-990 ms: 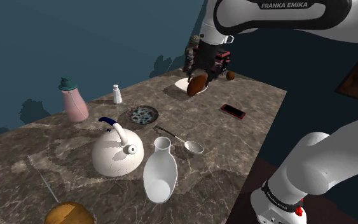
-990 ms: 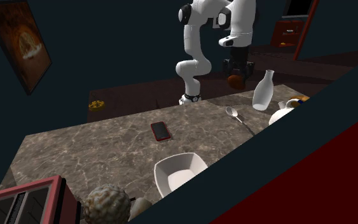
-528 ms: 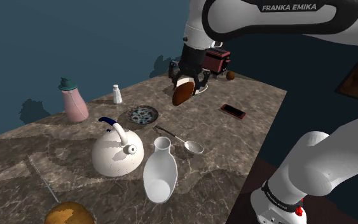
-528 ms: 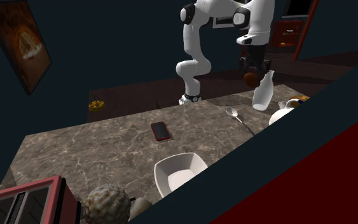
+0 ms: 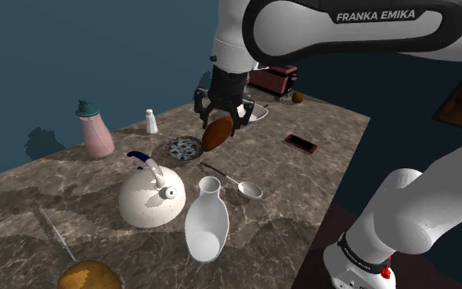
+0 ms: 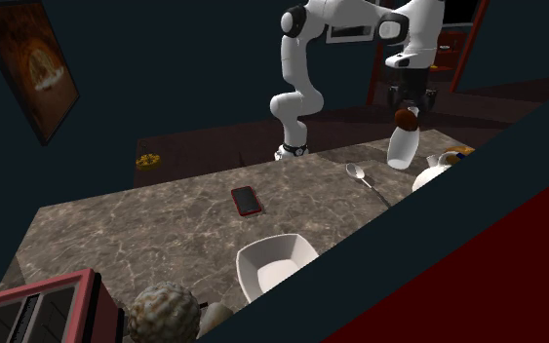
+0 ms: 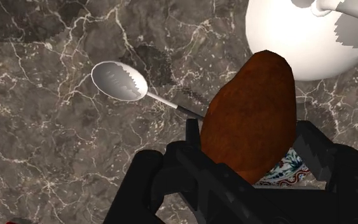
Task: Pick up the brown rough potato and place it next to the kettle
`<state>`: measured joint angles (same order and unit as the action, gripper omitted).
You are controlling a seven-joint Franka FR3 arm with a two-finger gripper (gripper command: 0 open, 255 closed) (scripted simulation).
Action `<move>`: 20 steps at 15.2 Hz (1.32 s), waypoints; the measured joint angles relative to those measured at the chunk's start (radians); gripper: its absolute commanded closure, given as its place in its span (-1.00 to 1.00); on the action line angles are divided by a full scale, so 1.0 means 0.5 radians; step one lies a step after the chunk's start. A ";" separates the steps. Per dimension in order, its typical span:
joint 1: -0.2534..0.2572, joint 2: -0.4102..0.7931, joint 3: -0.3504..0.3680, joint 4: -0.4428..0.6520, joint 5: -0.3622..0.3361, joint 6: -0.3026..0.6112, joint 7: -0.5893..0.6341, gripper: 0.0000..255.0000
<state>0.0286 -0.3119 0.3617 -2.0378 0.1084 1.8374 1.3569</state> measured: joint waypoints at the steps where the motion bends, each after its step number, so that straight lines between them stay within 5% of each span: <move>1: 0.003 0.001 0.006 -0.024 0.002 0.025 0.007 1.00; 20: 0.015 0.072 0.054 -0.465 0.006 0.534 0.019 1.00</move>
<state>0.0361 -0.2759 0.3886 -2.2701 0.1115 2.1046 1.3662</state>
